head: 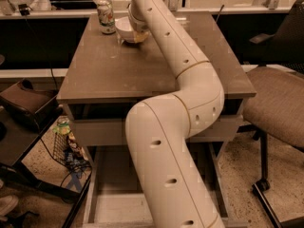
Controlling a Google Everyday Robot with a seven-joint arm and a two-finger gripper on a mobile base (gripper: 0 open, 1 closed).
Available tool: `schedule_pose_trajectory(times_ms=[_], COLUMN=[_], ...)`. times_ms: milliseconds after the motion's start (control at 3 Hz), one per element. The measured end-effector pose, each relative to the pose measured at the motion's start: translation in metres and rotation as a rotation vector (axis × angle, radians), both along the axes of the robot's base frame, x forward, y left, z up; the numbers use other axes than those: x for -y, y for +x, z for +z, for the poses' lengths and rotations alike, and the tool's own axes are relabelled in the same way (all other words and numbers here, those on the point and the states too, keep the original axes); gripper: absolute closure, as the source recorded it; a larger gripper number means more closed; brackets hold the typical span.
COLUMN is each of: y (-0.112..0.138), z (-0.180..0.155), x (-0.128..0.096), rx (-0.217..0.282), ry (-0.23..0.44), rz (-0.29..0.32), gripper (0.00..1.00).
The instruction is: Move white bowl near 7up can
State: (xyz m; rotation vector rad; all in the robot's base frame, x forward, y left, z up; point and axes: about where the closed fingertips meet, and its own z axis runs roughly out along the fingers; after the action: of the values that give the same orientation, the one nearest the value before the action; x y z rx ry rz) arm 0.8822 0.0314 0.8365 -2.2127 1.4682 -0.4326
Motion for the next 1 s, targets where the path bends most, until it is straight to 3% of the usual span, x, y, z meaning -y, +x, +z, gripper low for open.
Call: schedule_pose_trajectory(times_ms=[1000], y=[0.0030], z=[-0.0125], x=[-0.0045], rx=[-0.009], ry=[-0.002], rz=[0.004], gripper=[0.16])
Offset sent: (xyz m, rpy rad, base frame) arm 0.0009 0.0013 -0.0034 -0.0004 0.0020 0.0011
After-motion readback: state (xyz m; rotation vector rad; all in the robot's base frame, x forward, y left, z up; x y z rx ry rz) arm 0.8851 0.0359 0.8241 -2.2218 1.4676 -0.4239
